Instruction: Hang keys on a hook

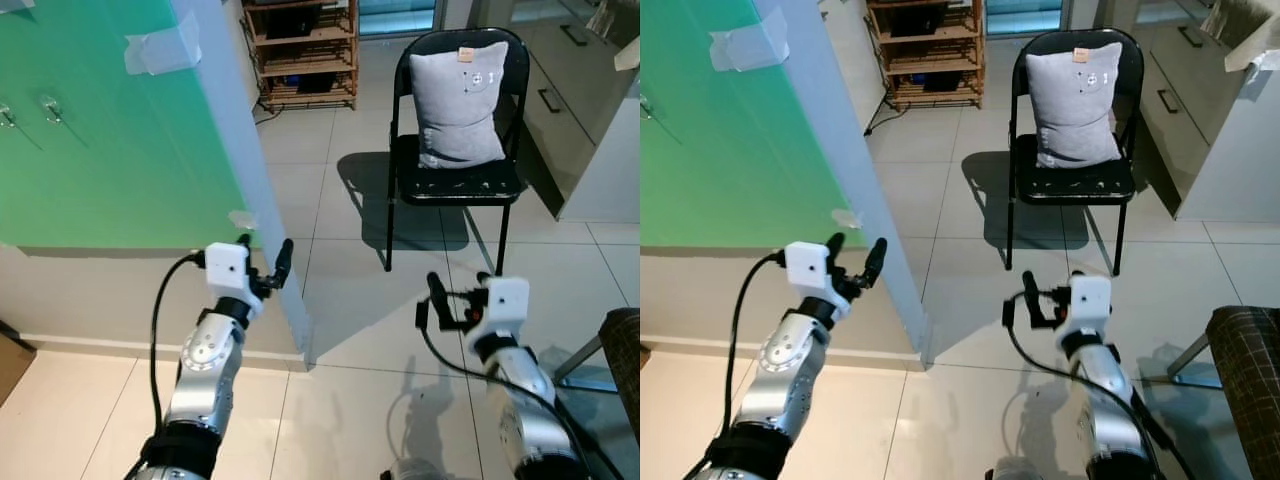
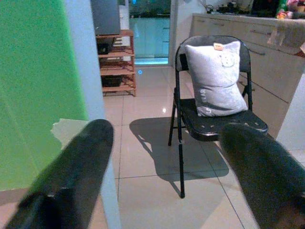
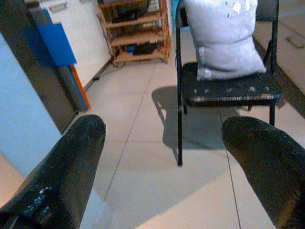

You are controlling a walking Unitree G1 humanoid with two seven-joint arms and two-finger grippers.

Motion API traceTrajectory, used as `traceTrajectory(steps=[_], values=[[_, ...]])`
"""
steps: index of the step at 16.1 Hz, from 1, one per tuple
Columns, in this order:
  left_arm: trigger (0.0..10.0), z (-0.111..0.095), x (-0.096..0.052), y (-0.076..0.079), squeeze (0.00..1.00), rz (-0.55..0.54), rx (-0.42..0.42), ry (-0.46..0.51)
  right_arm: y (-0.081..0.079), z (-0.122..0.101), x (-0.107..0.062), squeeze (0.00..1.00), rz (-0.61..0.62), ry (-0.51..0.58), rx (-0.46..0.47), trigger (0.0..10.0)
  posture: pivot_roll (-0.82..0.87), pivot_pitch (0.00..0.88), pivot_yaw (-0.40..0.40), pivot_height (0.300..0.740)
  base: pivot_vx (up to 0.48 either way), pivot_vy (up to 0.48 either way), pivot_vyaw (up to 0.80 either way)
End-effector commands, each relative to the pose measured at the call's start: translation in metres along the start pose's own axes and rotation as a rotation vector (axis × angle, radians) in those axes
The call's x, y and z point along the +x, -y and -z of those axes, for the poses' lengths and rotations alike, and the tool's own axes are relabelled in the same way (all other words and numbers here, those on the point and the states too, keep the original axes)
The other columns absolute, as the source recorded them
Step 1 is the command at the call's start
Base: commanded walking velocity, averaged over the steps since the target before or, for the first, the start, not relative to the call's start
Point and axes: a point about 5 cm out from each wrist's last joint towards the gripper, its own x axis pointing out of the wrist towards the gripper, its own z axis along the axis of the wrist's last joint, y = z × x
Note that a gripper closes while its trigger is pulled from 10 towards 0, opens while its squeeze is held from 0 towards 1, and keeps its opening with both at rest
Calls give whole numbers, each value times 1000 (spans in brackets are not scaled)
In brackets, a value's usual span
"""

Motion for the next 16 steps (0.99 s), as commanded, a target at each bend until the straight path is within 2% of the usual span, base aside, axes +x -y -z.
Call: traceTrajectory(steps=[1, 2, 3, 4, 5, 6, 7, 8, 10, 16], values=[[10000, -3, 2, -7, 1000, -18, -10, 0, -3, -6, 5, 1000, -16, 27, 3, 10000, -310, 0, 135, 740, 0, 0, 0], [10000, -4, 3, -7, 1000, -14, -10, -3, -4, -9, 7, 1000, -20, 37, 6, 10000, -308, 0, 135, 740, 0, 0, 0], [10000, -1, 2, -7, 1000, -4, -24, -17, -3, -13, 9, 1000, -5, 56, -54, 10000, -310, 0, 134, 740, 0, 0, 0], [10000, 3, -2, -6, 1000, 0, -30, -32, -2, -18, 10, 749, 10, 80, -90, 10000, -312, 0, 135, 740, 0, 0, 0], [10000, 5, -4, -6, 1000, 2, -30, -40, -1, -20, 11, 749, 14, 91, -98, 10000, -312, 0, 135, 740, 0, 0, 0], [10000, 12, -10, -4, 0, 6, -38, -63, 3, -26, 12, 0, 44, 116, -114, 10000, -313, 0, 138, 740, 0, 0, 0], [10000, 23, -20, 2, 0, 11, -25, -105, 8, -29, 14, 0, 64, 118, -89, 10000, -317, 0, 145, 740, 0, 0, 0], [10000, 25, -22, 4, 0, 16, -10, -112, 10, -29, 14, 0, 65, 114, -67, 10000, -317, 0, 145, 740, 0, 0, 0], [10000, 21, -20, 5, 0, 22, -11, -98, 8, -21, 12, 0, 61, 90, -23, 10000, -311, 0, 151, 740, 0, 0, 0], [10000, 14, -13, 2, 0, 33, 14, -96, -10, -7, 7, 0, 20, 50, -14, 10000, -312, 0, 168, 740, 0, 0, 0]])
